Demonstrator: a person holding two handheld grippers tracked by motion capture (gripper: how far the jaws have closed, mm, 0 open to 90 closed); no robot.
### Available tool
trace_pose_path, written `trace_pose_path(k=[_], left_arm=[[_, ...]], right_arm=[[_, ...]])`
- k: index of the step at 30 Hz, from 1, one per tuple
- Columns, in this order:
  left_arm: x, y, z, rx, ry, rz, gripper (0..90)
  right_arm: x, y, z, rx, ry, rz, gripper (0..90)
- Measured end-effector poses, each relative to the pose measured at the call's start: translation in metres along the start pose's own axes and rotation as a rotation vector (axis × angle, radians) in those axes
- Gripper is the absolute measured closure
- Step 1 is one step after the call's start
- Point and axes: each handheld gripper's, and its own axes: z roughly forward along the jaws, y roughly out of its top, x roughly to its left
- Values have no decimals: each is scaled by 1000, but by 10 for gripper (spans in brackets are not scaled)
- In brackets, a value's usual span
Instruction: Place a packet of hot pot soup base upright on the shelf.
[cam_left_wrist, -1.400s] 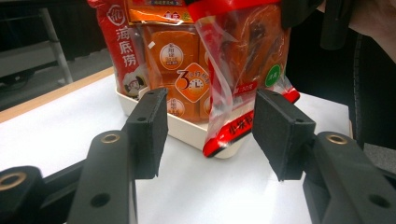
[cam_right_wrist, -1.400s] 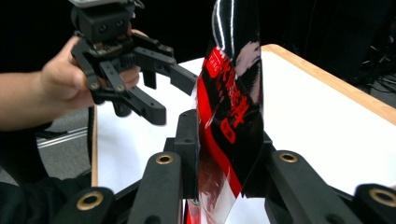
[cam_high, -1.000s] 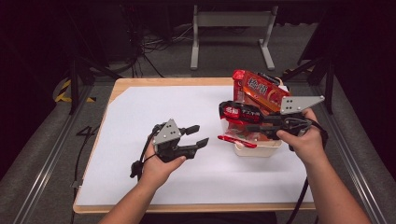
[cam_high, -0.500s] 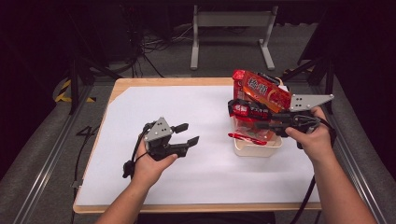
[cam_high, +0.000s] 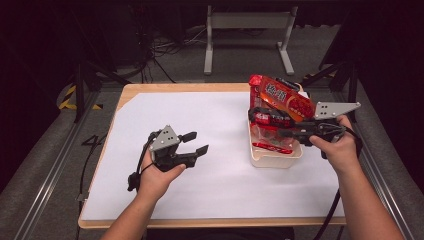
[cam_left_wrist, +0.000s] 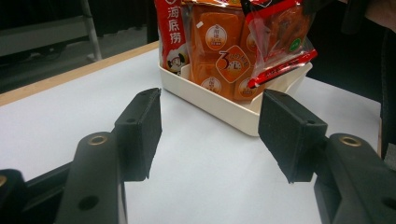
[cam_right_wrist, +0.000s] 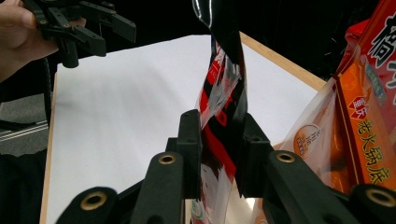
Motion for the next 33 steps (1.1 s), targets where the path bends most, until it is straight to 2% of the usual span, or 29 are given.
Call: trace_pose_path(k=[15,33], left_arm=[[-1,0,2,6,-9,-11,408],[-1,-1,2,4,-4,-7,410]], right_arm=[[-1,-7,5,38,43,-15,748],[-4,-13,14,92,86,12,754]])
